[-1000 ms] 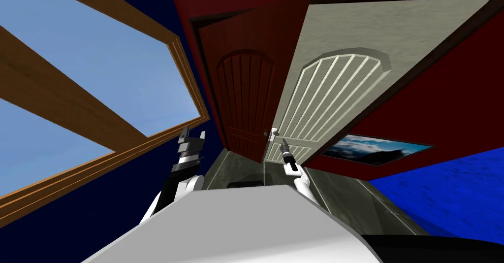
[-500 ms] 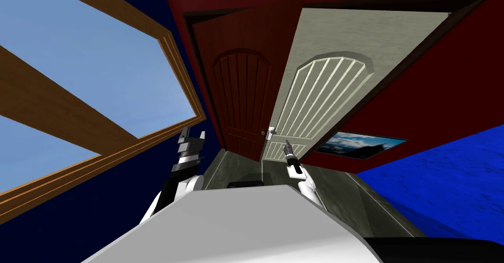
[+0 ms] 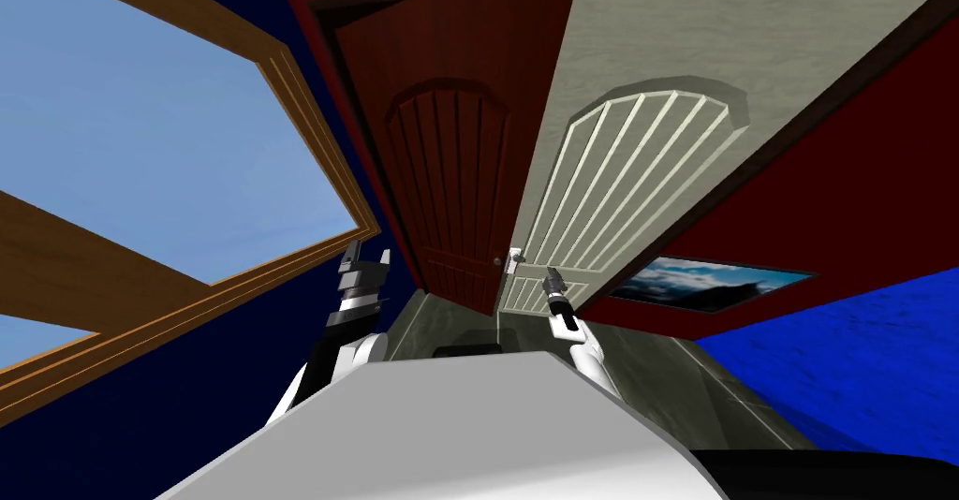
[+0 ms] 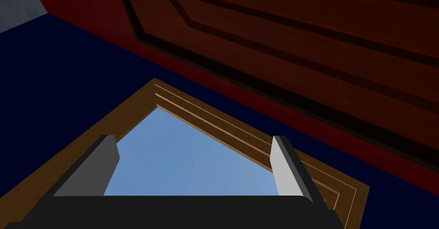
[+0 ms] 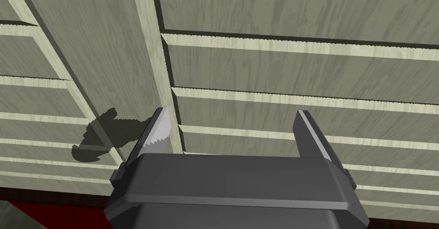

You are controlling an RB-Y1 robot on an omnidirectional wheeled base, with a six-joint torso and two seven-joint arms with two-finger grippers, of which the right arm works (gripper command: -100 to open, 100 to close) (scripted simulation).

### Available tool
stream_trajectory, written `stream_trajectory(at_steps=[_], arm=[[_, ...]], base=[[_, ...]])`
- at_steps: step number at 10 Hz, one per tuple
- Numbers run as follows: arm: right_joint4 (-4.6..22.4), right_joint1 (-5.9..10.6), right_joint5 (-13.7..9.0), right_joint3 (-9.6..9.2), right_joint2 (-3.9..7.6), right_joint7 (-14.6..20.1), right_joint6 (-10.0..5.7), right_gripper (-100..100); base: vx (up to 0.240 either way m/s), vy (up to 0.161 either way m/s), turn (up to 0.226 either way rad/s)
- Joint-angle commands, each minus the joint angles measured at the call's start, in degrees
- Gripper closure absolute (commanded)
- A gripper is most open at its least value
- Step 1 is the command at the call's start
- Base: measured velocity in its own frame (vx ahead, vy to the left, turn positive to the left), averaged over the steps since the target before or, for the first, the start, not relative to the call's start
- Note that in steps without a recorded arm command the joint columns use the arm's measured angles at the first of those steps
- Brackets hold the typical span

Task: Pull the door open

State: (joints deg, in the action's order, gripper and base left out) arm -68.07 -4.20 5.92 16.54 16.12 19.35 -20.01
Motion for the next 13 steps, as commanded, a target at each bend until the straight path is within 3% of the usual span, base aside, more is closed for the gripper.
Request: stream_trajectory(at_steps=[1, 3, 5, 6, 11, 13], arm=[[0.08, 1.17, 0.16, -0.92, -0.89, -0.2, -0.28, -100], [-0.35, 2.62, 0.45, -2.88, -2.41, -0.24, -0.66, -100], [-0.46, 2.7, 0.46, -2.97, -2.48, -0.2, -0.53, -100], [-0.46, 2.7, 0.46, -2.97, -2.48, -0.2, -0.53, 100], [-0.46, 2.7, 0.46, -2.97, -2.48, -0.2, -0.53, 100], [-0.12, 1.37, 0.33, -1.8, -1.07, 0.11, -0.23, 100]], base=[[0.224, -0.013, 0.135], [0.24, 0.071, 0.179], [0.1, 0.096, 0.067], [0.002, -0.008, -0.017], [-0.012, -0.009, 0.008], [-0.128, -0.111, -0.118]])
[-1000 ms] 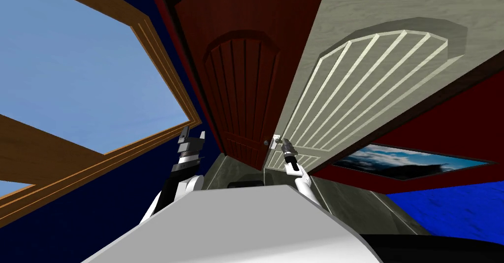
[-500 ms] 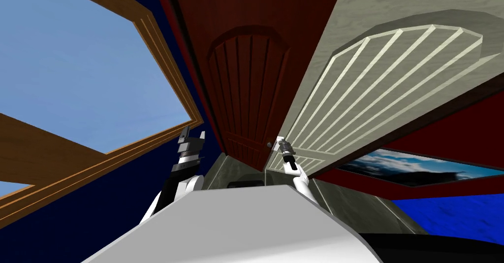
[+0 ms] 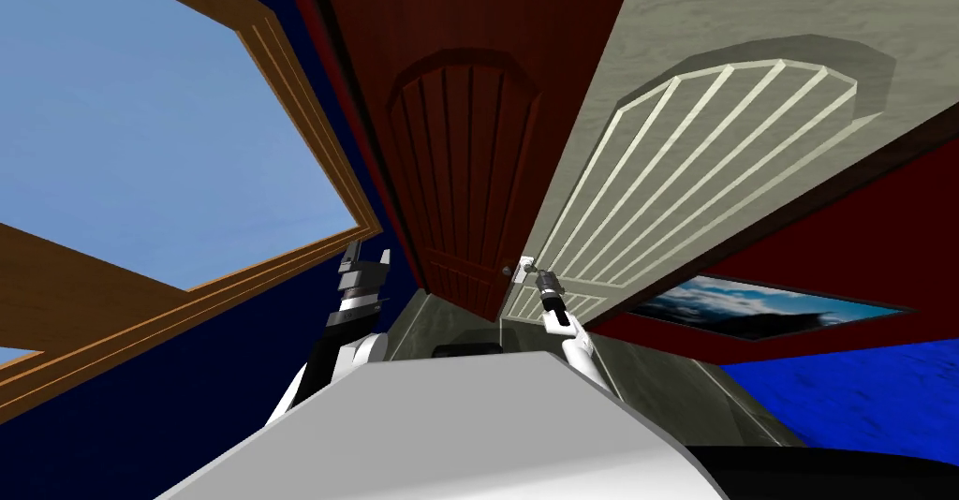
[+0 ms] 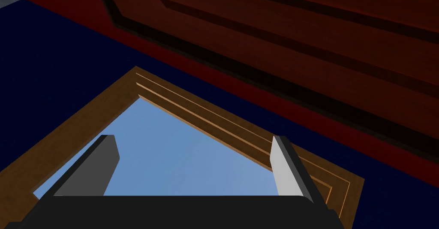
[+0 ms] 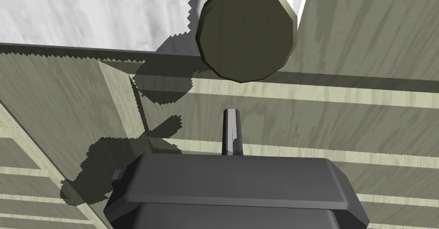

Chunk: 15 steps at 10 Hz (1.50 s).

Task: Pull the door open

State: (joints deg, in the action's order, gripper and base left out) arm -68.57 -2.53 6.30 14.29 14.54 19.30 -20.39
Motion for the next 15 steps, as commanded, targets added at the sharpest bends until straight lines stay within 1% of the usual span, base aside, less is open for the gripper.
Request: stream_trajectory(at_steps=[1, 2, 5, 7, 8, 9, 11, 12, 14, 15], arm=[[0.36, -0.73, -0.06, 0.62, 1.06, 0.41, 0.21, 100], [-0.22, -0.74, 0.04, 0.14, 0.54, 0.47, 0.37, -100], [-1.11, -1.25, 0.17, -0.63, 0.44, 1.1, 0.58, -100], [-2.12, -1.18, 0.37, -1.8, 0.07, 1.65, 0.66, -100], [-1.76, -1.21, 0.3, -1.41, 0.22, 1.46, 0.64, -100], [-1.11, -1.74, 0.07, 0.28, 1.15, 1.23, 0.96, -100], [-0.31, -2.15, -0.19, 2.2, 2.12, 0.84, 1.3, -100], [0.0, -2.17, -0.27, 2.85, 2.39, 0.66, 1.42, -100], [0.28, -1.84, -0.32, 3.21, 2.37, 0.41, 1.48, -100], [0.31, -1.48, -0.29, 3.01, 2.1, 0.32, 1.45, -100]], base=[[-0.207, -0.067, -0.052], [-0.203, 0.02, -0.002], [-0.195, 0.077, -0.001], [-0.176, 0.111, 0.053], [-0.071, 0.052, 0.009], [0.022, -0.033, -0.149], [0.065, -0.104, -0.132], [0.135, -0.115, -0.075], [0.165, -0.046, -0.011], [0.171, -0.001, 0.049]])
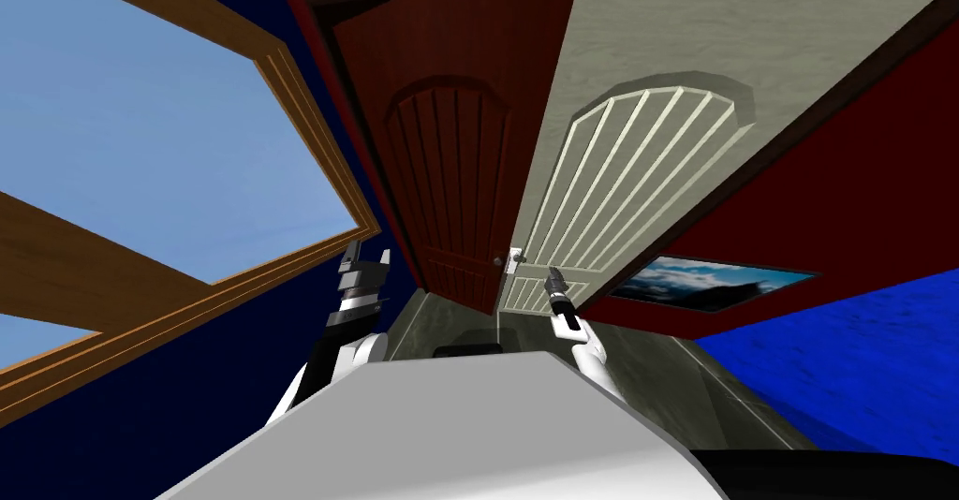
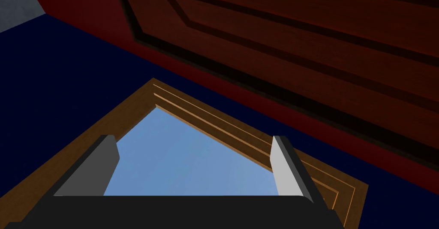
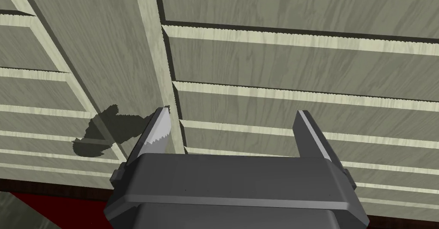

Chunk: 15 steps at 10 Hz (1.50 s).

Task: Pull the door open

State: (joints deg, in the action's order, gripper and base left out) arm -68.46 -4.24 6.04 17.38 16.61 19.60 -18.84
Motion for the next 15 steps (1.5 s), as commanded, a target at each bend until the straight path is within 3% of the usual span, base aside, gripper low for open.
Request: stream_trajectory(at_steps=[1, 4, 5, 6, 11, 12, 15], arm=[[0.12, 0.77, 0.04, -0.6, -0.44, -0.07, -0.19, -100], [-0.33, 2.3, 0.32, -2.61, -2.02, -0.14, -0.54, -100], [0.54, 2.64, 0.17, -2.28, -1.23, 0.09, -0.6, -100], [0.54, 2.64, 0.17, -2.28, -1.23, 0.09, -0.6, 100], [0.54, 2.64, 0.17, -2.28, -1.23, 0.09, -0.6, 100], [0.59, 1.67, 0.06, -1.51, -0.48, 0.3, -0.49, -100], [0.18, 1.05, 0.1, -1.86, -0.37, 0.72, -0.58, -100]], base=[[0.181, 0.019, 0.119], [0.191, 0.113, 0.142], [0.075, 0.067, 0.011], [-0.007, -0.006, -0.01], [-0.016, -0.015, 0.0], [-0.16, -0.055, -0.187], [-0.202, -0.056, -0.025]])
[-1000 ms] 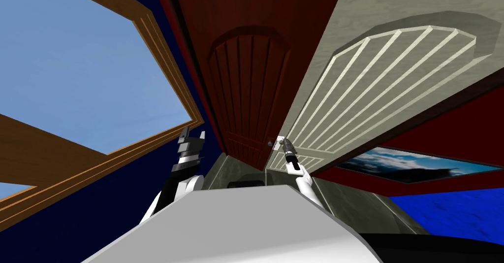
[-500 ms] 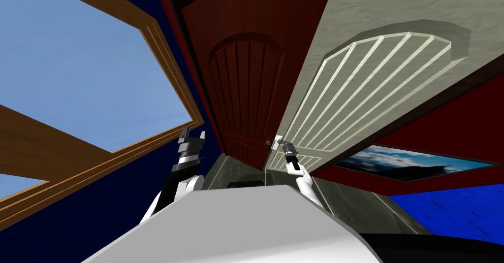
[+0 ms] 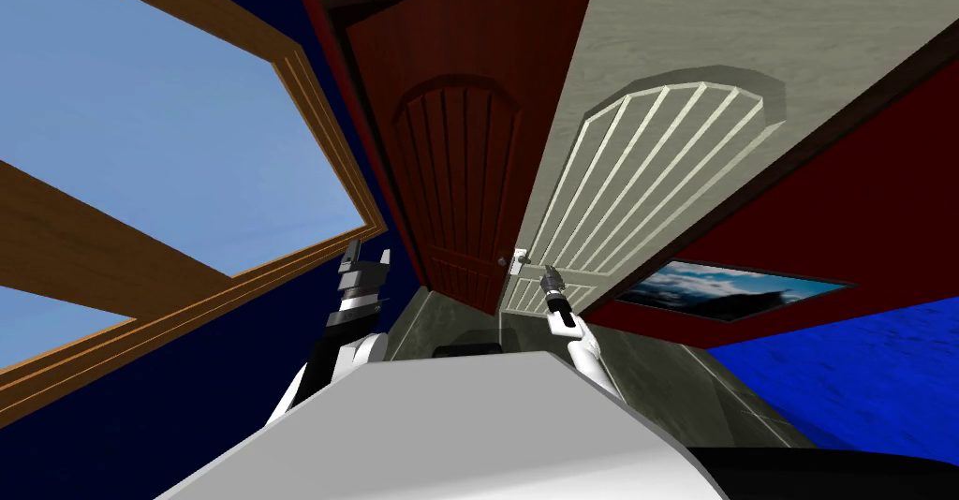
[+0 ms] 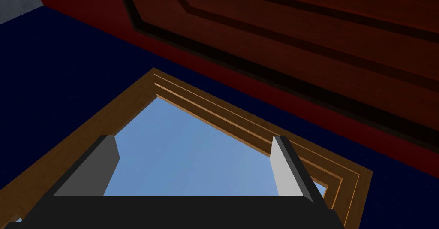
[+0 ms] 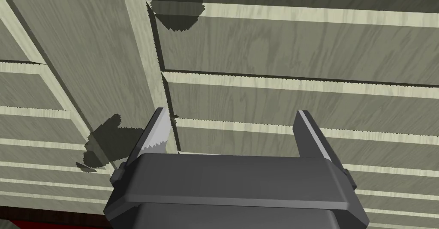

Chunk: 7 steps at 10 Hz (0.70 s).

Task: Pull the door open

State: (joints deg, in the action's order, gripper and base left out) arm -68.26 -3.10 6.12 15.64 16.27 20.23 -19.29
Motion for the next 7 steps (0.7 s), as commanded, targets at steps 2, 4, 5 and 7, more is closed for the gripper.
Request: stream_trajectory(at_steps=[2, 4, 5, 7], arm=[[-0.53, -0.33, 0.14, -0.92, -0.26, 0.48, -0.3, -100], [-1.37, -0.19, 0.36, -2.46, -0.88, 0.98, -0.61, -100], [-1.85, 0.26, 0.5, -3.42, -1.35, 1.17, -0.81, -100], [-0.95, -0.81, 0.13, -1.22, -0.1, 0.89, -0.47, -100]], base=[[-0.197, 0.045, 0.018], [-0.173, 0.104, 0.086], [-0.094, 0.171, 0.161], [-0.022, 0.008, -0.093]])
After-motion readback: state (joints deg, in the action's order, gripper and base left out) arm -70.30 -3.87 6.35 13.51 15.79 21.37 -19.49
